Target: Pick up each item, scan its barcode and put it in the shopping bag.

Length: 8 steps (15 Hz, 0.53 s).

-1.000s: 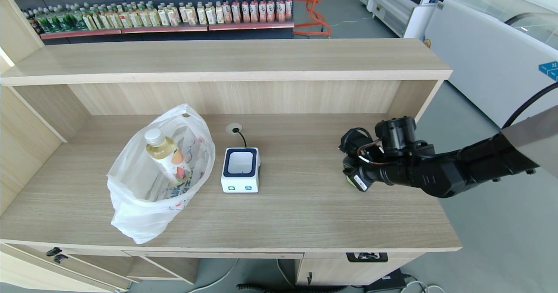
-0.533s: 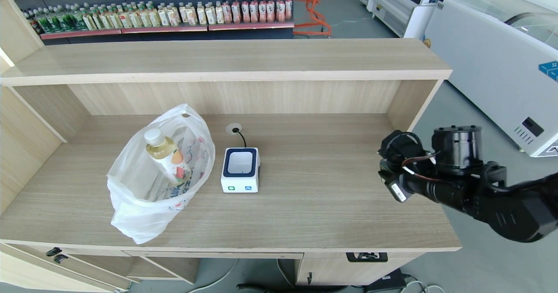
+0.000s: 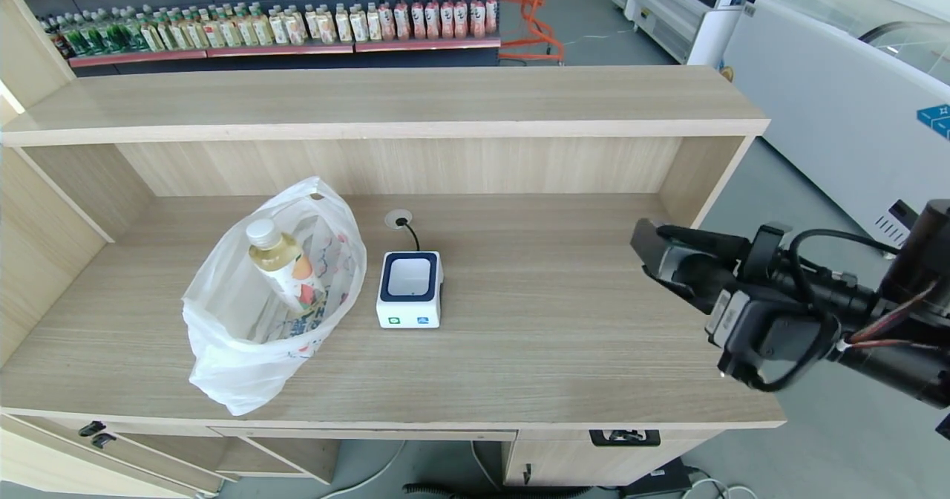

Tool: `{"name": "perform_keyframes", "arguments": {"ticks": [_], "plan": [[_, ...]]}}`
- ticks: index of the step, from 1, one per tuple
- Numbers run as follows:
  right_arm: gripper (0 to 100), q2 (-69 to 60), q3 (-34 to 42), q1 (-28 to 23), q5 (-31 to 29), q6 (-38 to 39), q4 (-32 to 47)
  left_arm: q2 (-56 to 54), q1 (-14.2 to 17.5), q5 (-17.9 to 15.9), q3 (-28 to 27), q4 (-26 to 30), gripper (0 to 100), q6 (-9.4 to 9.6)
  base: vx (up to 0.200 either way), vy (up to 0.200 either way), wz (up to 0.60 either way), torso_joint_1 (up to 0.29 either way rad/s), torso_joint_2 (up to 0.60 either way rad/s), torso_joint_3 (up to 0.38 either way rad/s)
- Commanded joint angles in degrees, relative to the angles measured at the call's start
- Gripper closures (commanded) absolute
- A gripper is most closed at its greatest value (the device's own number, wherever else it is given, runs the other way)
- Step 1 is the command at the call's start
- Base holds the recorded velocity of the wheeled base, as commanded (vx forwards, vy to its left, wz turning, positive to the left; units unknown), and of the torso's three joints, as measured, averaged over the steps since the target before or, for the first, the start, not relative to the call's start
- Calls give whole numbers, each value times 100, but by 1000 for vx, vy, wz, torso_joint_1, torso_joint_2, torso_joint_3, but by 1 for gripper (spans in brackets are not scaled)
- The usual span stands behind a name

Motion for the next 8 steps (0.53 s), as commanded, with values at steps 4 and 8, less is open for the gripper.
{"name": "perform_keyframes", "arguments": {"ticks": [4,8], "plan": [[100,422,45,929,3044,-4691,1279,-1,1,3,0,0,0,-1,0,0,0,0,0,0],[100,493,63,1113,3888,-6484,2369,-1,1,3,0,0,0,-1,0,0,0,0,0,0]]}}
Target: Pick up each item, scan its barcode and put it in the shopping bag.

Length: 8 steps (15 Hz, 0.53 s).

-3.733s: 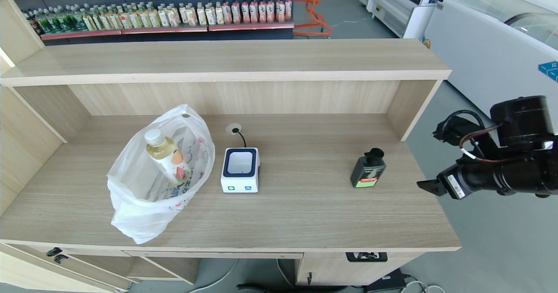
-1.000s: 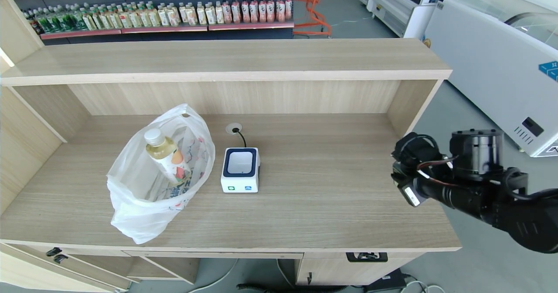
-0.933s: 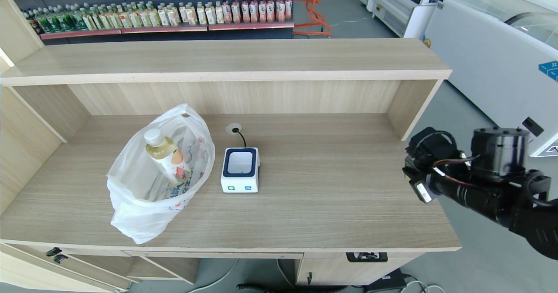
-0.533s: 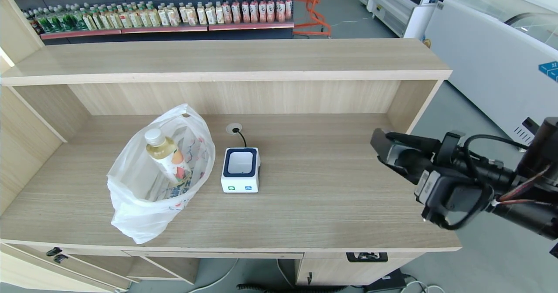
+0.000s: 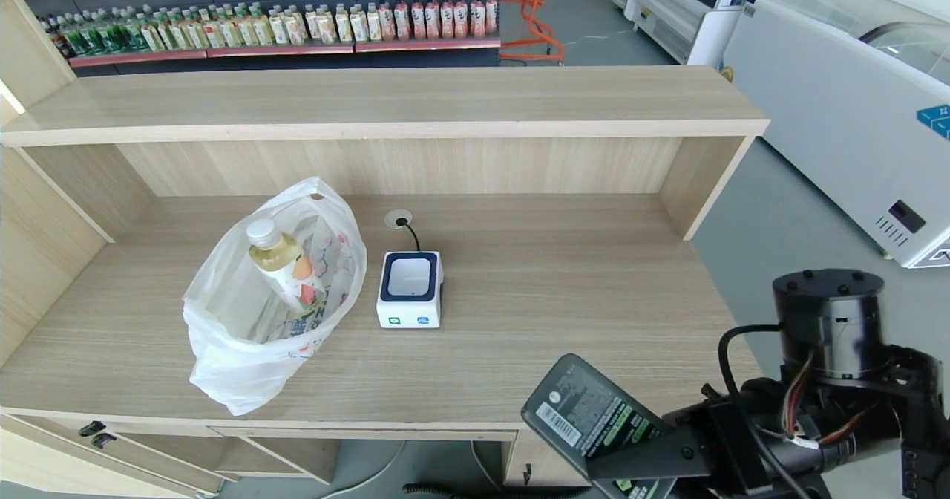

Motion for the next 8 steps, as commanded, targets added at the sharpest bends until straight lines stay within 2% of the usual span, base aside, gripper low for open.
{"name": "perform_keyframes", "arguments": {"ticks": [1,3,8], "plan": [[100,107,13,54,194,-424,305,-1,1,3,0,0,0,2,0,0,0,0,0,0],[100,63,4,63,211,-687,542,-1,1,3,0,0,0,2,0,0,0,0,0,0],[100,19,-84,238,317,-775,534,-1,1,3,0,0,0,2,0,0,0,0,0,0]]}}
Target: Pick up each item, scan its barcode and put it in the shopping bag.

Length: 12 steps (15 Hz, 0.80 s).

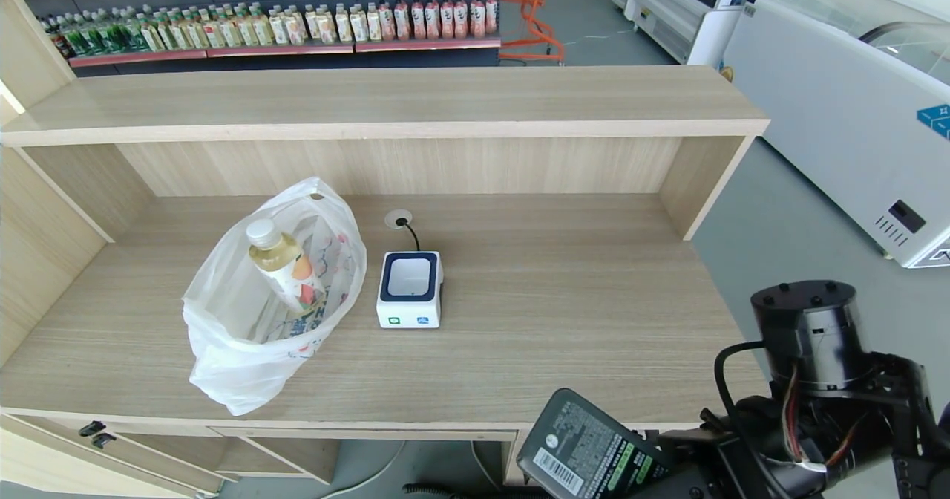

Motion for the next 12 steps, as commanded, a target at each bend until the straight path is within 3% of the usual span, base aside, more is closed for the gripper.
{"name": "perform_keyframes", "arguments": {"ticks": [1,12], "plan": [[100,-42,-61,52,0,-30,-27,-1,1,1,0,1,0,-1,0,0,0,0,0,0],[100,-156,-263,17,8,-118,-44,-1,1,1,0,1,0,-1,0,0,0,0,0,0]]}}
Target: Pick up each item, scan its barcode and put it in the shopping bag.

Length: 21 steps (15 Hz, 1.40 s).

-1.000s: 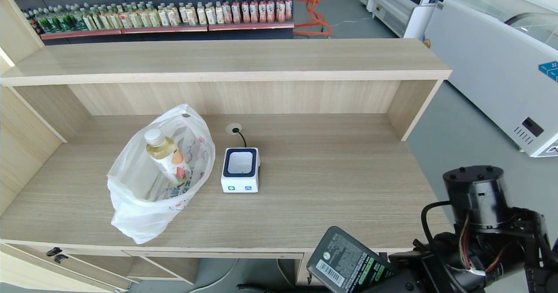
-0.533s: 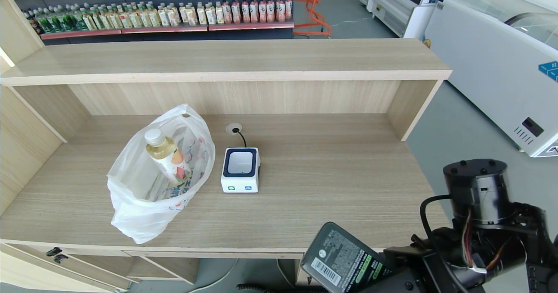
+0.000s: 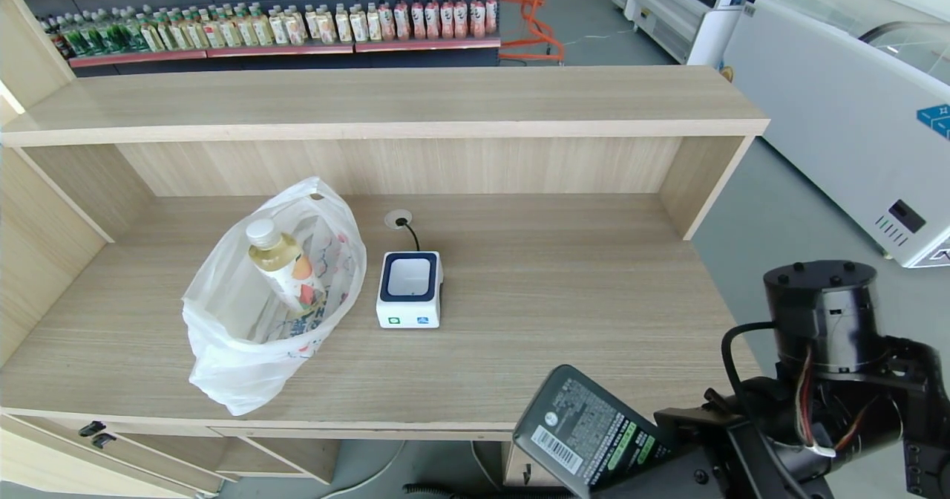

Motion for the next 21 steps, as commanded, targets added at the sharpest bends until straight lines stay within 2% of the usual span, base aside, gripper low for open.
{"name": "perform_keyframes", "arguments": {"ticks": [1,10,12,13,15,17,18,19,20,21], "plan": [[100,-9,-24,2,14,-41,-3,-1,1,3,0,0,0,-1,0,0,0,0,0,0],[100,-36,-24,2,128,-59,6,-1,1,3,0,0,0,-1,0,0,0,0,0,0],[100,-317,-112,-7,128,143,50,-1,1,3,0,0,0,-1,0,0,0,0,0,0],[100,-449,-314,-112,128,820,59,-1,1,3,0,0,0,-1,0,0,0,0,0,0],[100,-607,-499,-736,-22,3483,59,-1,1,3,0,0,0,-1,0,0,0,0,0,0],[100,-1117,-165,-1510,-285,5619,94,-1,1,3,0,0,0,-1,0,0,0,0,0,0],[100,-1284,204,-1773,75,6050,243,-1,1,3,0,0,0,-1,0,0,0,0,0,0],[100,-1293,248,-2248,339,6094,691,-1,1,3,0,0,0,-1,0,0,0,0,0,0],[100,-1301,99,-2485,312,6225,1052,-1,1,3,0,0,0,-1,0,0,0,0,0,0],[100,-1293,-499,-2793,304,7183,1808,-1,1,3,0,0,0,-1,0,0,0,0,0,0]]}}
